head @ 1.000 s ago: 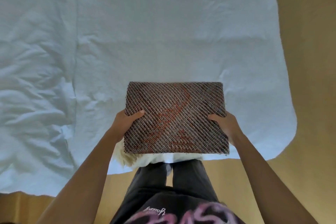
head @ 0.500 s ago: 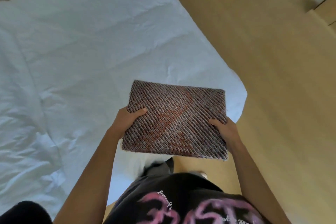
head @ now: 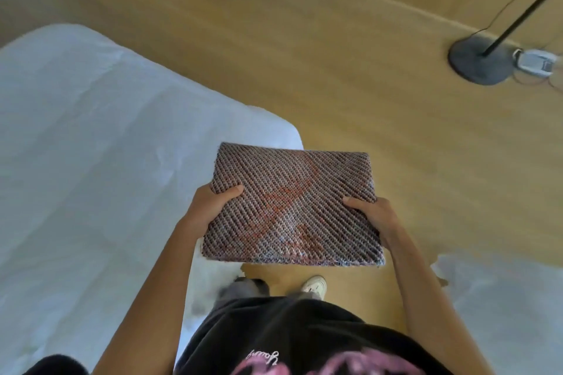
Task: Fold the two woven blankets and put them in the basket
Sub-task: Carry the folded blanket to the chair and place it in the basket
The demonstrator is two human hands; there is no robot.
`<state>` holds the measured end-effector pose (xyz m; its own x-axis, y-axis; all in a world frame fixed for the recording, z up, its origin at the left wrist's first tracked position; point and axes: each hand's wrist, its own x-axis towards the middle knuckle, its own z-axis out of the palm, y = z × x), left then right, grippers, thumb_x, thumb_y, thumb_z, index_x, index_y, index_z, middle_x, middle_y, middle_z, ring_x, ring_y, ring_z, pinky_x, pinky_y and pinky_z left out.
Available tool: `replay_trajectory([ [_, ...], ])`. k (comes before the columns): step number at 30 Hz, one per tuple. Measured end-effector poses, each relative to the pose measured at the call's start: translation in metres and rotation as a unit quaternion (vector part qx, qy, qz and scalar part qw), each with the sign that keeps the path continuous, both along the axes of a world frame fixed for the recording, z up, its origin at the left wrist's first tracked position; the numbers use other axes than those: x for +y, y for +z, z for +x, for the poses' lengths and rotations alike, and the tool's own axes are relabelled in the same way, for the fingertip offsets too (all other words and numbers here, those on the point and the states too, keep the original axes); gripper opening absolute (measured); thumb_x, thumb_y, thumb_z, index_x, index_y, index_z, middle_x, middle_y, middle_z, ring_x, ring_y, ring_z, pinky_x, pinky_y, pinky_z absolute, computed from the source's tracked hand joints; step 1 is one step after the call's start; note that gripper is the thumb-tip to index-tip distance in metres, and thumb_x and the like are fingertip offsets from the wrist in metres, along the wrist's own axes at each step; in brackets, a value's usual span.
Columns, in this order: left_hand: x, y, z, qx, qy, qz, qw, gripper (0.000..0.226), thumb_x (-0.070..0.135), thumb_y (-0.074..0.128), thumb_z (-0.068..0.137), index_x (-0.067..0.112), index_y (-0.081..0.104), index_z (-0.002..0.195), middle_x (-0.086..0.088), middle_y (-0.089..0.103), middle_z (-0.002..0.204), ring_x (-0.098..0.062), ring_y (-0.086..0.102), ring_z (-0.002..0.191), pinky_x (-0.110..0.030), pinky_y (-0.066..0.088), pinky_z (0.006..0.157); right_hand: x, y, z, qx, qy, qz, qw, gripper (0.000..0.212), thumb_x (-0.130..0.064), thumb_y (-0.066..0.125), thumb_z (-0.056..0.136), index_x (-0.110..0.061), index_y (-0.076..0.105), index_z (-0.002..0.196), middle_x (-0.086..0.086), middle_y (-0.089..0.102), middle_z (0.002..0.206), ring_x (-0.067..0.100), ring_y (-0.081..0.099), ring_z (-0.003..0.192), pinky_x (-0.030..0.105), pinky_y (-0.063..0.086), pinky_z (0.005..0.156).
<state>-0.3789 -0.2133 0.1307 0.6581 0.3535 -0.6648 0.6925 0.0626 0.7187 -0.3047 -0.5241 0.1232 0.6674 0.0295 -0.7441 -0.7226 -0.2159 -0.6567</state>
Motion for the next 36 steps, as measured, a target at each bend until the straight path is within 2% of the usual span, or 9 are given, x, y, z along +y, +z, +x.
replay_trajectory([
  [7, -0.122, 0.004, 0.085, 0.007, -0.161, -0.011, 0.987, 0.030, 0.030, 0.076, 0.077, 0.017, 0.065, 0.102, -0.004, 0.071, 0.098, -0.021, 0.068, 0.086, -0.030, 0.053, 0.072, -0.131, 0.000, -0.020, -0.031, -0.155, -0.005, 0.987, 0.029, -0.018, 0.077, 0.075, -0.005, 0.065, 0.098, 0.008, 0.070, 0.084, 0.020, 0.069, 0.069, 0.023, 0.055, 0.050],
  [11, -0.184, 0.002, 0.138, 0.013, -0.249, -0.017, 0.968, 0.035, 0.033, 0.077, 0.076, 0.018, 0.065, 0.105, -0.002, 0.071, 0.098, -0.022, 0.069, 0.089, -0.035, 0.055, 0.078, -0.182, -0.008, -0.026, -0.026, -0.238, -0.013, 0.971, 0.037, -0.022, 0.076, 0.076, -0.006, 0.064, 0.107, 0.010, 0.071, 0.092, 0.023, 0.070, 0.075, 0.025, 0.057, 0.055],
  [14, -0.230, -0.003, 0.179, 0.017, -0.305, -0.027, 0.952, 0.025, 0.029, 0.076, 0.077, 0.019, 0.064, 0.097, -0.003, 0.071, 0.095, -0.021, 0.069, 0.085, -0.030, 0.053, 0.071, -0.215, -0.015, -0.024, -0.020, -0.301, -0.020, 0.953, 0.041, -0.022, 0.077, 0.075, -0.006, 0.064, 0.109, 0.011, 0.071, 0.095, 0.024, 0.070, 0.078, 0.030, 0.058, 0.064],
  [19, -0.305, -0.017, 0.254, 0.024, -0.396, -0.037, 0.917, 0.021, 0.027, 0.075, 0.079, 0.015, 0.067, 0.094, -0.005, 0.073, 0.094, -0.022, 0.070, 0.084, -0.031, 0.054, 0.071, -0.260, -0.014, 0.001, -0.023, -0.382, -0.032, 0.923, 0.029, -0.018, 0.073, 0.079, -0.007, 0.063, 0.104, 0.003, 0.068, 0.083, 0.017, 0.067, 0.071, 0.017, 0.051, 0.045],
  [21, -0.332, -0.021, 0.282, 0.033, -0.421, -0.044, 0.905, 0.021, 0.025, 0.075, 0.079, 0.014, 0.068, 0.094, -0.007, 0.073, 0.094, -0.024, 0.070, 0.085, -0.034, 0.056, 0.075, -0.275, -0.014, 0.014, -0.023, -0.410, -0.038, 0.911, 0.025, -0.015, 0.071, 0.081, -0.008, 0.062, 0.103, 0.002, 0.066, 0.081, 0.015, 0.065, 0.069, 0.014, 0.049, 0.043],
  [24, -0.370, -0.026, 0.319, 0.048, -0.459, -0.050, 0.886, 0.028, 0.025, 0.077, 0.076, 0.011, 0.068, 0.098, -0.010, 0.073, 0.097, -0.028, 0.071, 0.088, -0.043, 0.056, 0.083, -0.297, -0.012, 0.029, -0.018, -0.455, -0.044, 0.889, 0.027, -0.014, 0.072, 0.080, -0.007, 0.062, 0.104, 0.004, 0.068, 0.084, 0.018, 0.067, 0.072, 0.018, 0.052, 0.047],
  [27, -0.412, -0.025, 0.351, 0.058, -0.509, -0.052, 0.857, 0.031, 0.023, 0.078, 0.075, 0.008, 0.067, 0.101, -0.012, 0.073, 0.098, -0.029, 0.070, 0.090, -0.046, 0.055, 0.086, -0.318, -0.014, 0.040, -0.020, -0.494, -0.063, 0.867, 0.030, -0.015, 0.073, 0.079, -0.006, 0.065, 0.107, 0.005, 0.070, 0.088, 0.020, 0.068, 0.077, 0.023, 0.055, 0.055],
  [33, -0.517, -0.021, 0.392, 0.053, -0.591, -0.043, 0.804, 0.022, 0.016, 0.074, 0.078, 0.012, 0.063, 0.096, -0.007, 0.070, 0.095, -0.020, 0.068, 0.084, -0.027, 0.053, 0.066, -0.374, -0.015, 0.051, -0.025, -0.571, -0.054, 0.819, 0.028, -0.015, 0.072, 0.080, -0.010, 0.064, 0.106, 0.005, 0.070, 0.092, 0.018, 0.068, 0.079, 0.023, 0.054, 0.057],
  [36, -0.579, -0.024, 0.406, 0.064, -0.614, -0.045, 0.786, 0.027, 0.015, 0.075, 0.077, 0.009, 0.062, 0.100, -0.007, 0.069, 0.095, -0.019, 0.068, 0.083, -0.026, 0.053, 0.061, -0.417, -0.021, 0.055, -0.023, -0.601, -0.054, 0.797, 0.027, -0.014, 0.072, 0.079, -0.011, 0.064, 0.105, 0.006, 0.070, 0.093, 0.021, 0.069, 0.080, 0.032, 0.056, 0.067],
])
